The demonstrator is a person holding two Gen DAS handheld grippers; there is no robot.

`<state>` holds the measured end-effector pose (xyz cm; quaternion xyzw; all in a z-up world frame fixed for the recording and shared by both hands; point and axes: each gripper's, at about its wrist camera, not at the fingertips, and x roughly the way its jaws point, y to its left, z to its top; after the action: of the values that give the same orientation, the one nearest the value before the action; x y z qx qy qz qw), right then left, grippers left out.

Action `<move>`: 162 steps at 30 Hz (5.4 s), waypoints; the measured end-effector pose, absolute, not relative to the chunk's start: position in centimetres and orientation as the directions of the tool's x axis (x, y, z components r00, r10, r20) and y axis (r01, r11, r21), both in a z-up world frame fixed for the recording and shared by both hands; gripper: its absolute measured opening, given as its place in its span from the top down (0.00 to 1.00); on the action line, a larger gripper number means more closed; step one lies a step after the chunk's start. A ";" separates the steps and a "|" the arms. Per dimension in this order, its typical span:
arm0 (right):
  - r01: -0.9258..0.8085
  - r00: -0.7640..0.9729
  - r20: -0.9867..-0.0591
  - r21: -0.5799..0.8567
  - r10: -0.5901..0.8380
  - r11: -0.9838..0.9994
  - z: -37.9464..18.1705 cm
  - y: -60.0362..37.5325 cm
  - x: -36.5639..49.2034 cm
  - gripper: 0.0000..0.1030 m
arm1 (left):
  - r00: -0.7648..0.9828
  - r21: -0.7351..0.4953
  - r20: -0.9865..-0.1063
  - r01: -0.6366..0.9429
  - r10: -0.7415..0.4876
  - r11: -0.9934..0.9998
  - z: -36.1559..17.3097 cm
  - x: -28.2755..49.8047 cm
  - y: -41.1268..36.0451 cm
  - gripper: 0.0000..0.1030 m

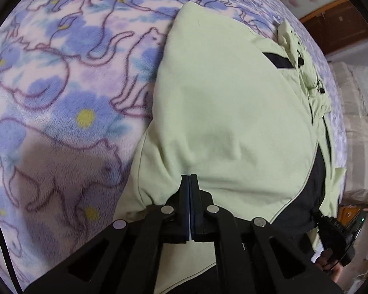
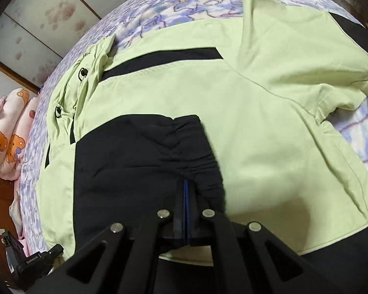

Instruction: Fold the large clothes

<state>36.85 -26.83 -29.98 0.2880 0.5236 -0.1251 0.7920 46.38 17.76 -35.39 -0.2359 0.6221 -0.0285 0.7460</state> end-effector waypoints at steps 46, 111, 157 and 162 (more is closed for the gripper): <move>0.552 0.304 -0.859 0.512 0.413 0.658 -27.4 -55.9 16.5 0.62 | -0.030 -0.101 -0.995 0.086 -0.099 0.991 -26.9 23.6 -27.9 0.83; 0.210 0.924 -0.364 0.743 0.120 0.635 -9.3 -33.9 32.7 0.93 | 0.162 -0.351 -0.917 0.105 -0.364 0.930 -20.8 37.5 -1.9 0.38; 0.393 0.460 -0.846 0.465 0.268 0.794 -26.3 -35.9 29.9 0.43 | 0.277 -0.399 -0.895 -0.149 -0.350 0.905 -32.9 48.4 -9.1 0.92; 0.359 0.471 -0.838 0.468 0.276 0.808 -25.7 -37.7 30.8 0.43 | 0.393 -0.344 -0.882 -0.164 -0.259 0.925 -28.8 50.2 -10.1 0.93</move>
<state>30.83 -37.65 -25.71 0.3089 0.5137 -0.0260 0.8000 50.24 -10.08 -28.83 -0.1920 0.5501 -0.0293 0.8122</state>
